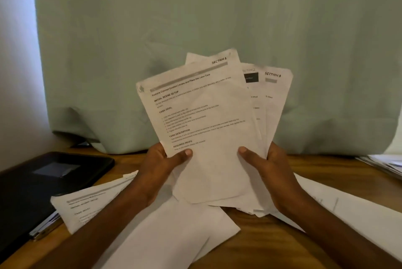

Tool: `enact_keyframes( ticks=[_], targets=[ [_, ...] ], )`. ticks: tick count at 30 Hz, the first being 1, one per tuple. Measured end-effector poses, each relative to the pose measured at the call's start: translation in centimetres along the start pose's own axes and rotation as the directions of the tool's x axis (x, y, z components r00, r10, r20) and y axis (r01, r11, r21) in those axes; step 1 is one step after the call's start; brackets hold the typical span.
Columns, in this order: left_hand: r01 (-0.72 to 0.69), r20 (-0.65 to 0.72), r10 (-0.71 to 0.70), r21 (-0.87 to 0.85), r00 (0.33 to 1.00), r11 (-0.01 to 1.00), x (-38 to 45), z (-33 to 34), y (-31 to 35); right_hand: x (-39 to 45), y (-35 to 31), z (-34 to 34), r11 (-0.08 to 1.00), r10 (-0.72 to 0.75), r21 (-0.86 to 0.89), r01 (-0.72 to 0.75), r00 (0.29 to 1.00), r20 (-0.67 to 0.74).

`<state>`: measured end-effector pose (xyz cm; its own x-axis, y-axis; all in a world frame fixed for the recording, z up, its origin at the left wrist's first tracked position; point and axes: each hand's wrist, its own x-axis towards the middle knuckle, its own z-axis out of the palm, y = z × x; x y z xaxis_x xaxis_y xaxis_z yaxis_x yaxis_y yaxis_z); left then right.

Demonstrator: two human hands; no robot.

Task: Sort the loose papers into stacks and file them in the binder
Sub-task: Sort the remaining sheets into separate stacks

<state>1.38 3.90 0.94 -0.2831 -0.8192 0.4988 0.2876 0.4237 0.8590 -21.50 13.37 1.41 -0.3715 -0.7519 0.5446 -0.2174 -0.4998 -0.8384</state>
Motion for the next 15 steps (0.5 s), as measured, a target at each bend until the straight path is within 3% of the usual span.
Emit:
enact_keyframes(
  ticks=[3, 9, 13, 15],
  targets=[
    [-0.051, -0.089, 0.053, 0.029, 0.995, 0.998, 0.0, 0.4, 0.7, 0.1, -0.4, -0.3, 1.000, 0.000, -0.004, 0.000, 1.000, -0.014],
    [-0.134, -0.218, 0.109, -0.103, 0.970, 0.986, -0.1, 0.4, 2.9, 0.1, -1.5, -0.5, 1.000, -0.005, -0.015, 0.007, 0.997, 0.071],
    [-0.115, -0.169, 0.092, -0.132, 0.981, 0.985, -0.1, 0.5, 2.8, -0.5, -1.4, -0.1, 0.998, 0.067, -0.004, -0.068, 0.967, 0.245],
    [-0.091, -0.089, 0.082, -0.103, 0.993, 0.991, -0.4, 0.4, 2.2, -0.7, -1.4, 0.1, 0.997, 0.079, -0.025, -0.075, 0.969, 0.232]
  ],
)
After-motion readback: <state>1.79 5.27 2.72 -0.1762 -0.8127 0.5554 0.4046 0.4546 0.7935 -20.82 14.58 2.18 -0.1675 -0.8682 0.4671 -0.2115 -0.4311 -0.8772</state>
